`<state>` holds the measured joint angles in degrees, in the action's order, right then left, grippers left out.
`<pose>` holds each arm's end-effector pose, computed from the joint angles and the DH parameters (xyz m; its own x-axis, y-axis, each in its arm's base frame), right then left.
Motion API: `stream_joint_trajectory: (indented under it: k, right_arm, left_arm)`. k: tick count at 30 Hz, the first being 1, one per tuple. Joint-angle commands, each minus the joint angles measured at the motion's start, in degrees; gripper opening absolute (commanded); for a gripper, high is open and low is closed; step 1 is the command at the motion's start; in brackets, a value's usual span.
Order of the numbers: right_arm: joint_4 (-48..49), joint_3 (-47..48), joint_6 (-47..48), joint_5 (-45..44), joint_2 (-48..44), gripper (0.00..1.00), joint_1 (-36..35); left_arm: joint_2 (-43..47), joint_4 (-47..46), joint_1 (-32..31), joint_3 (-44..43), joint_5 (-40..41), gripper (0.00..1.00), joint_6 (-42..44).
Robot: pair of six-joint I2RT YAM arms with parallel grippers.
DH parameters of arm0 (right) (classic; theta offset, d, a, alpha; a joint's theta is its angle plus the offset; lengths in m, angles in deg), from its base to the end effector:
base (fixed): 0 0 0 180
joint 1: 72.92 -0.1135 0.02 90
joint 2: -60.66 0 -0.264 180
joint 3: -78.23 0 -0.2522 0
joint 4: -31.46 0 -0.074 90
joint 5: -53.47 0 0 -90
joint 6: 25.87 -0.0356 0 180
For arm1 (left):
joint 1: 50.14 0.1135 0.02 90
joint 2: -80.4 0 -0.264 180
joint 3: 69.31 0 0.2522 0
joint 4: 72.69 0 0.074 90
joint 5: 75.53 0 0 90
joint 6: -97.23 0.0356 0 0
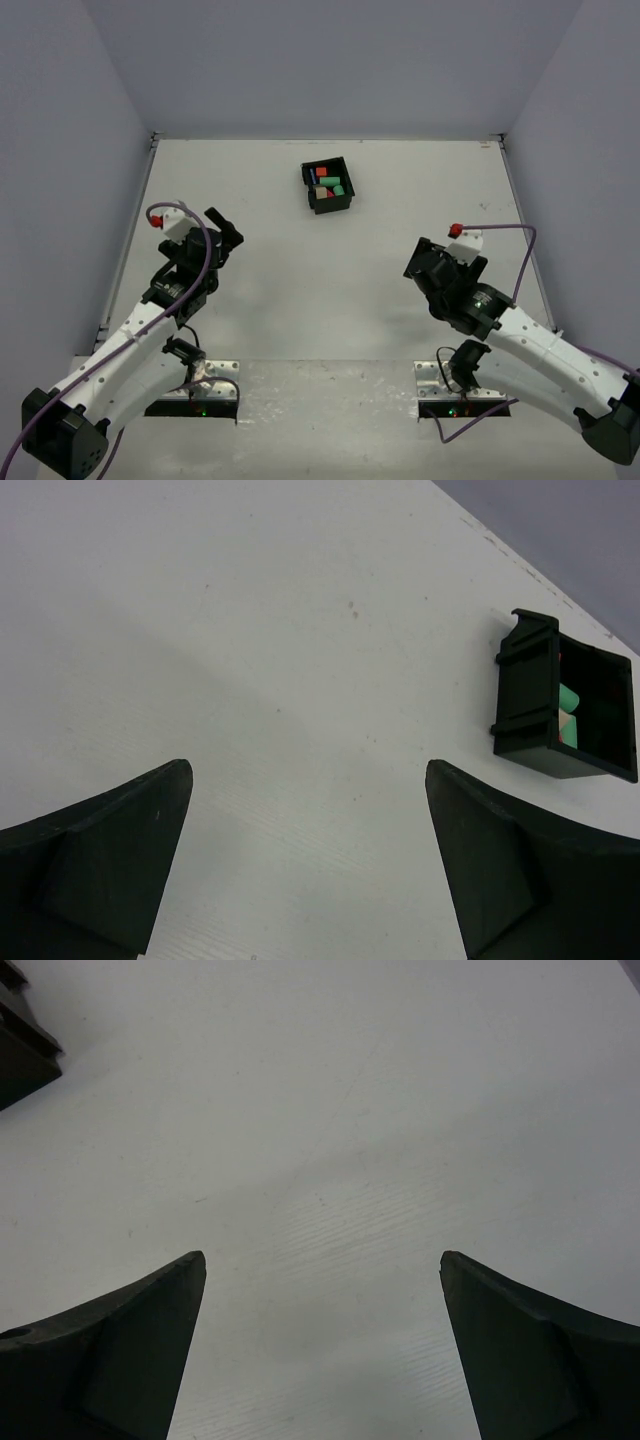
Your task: Build the wood block tower
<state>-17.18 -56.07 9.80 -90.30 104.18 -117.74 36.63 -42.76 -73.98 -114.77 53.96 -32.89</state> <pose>0.1238 0.0826 0.2360 -0.3181 0.3608 -0.8767 0.4046 0.8880 0.2187 0.1654 -0.0483 0.2555 -0.2017 -0.4545 -0.8676 -0.4322 0.8362 -0.3376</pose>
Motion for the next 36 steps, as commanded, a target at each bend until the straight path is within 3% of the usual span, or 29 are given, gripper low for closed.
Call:
stream_joint_trajectory:
  k: [1,15,19,22,25,29,36]
  right_arm:
    - [3.20,-0.72,0.78,-1.77,-0.63,0.99,-0.01]
    - [7.34,3.29,9.70,1.52,6.49,0.99,1.62]
    - [14.13,7.72,19.09,17.09,12.88,0.99,9.40]
    - [26.41,11.47,29.11,35.62,21.22,0.99,17.25]
    - [30.67,22.20,34.95,40.90,33.44,0.99,18.45]
    - [26.39,40.99,39.21,46.02,52.38,0.99,18.63]
    - [20.08,64.84,40.64,49.67,73.43,0.96,18.64]
  left_arm:
    - [0.00,-1.13,0.10,-1.35,1.12,1.00,-0.84]
    - [-1.93,-1.56,0.10,-1.87,0.21,1.00,-0.57]
    - [-1.71,-1.66,0.05,-1.78,-0.60,1.00,-0.38]
    - [-1.19,-1.95,0.17,-1.52,-0.99,1.00,-0.12]
    - [-0.86,-2.02,0.10,-1.45,-1.17,1.00,0.10]
    - [-0.79,-2.05,0.10,-1.17,-1.15,1.00,0.06]
    - [-1.61,-2.28,0.10,-1.32,-0.77,1.00,0.05]
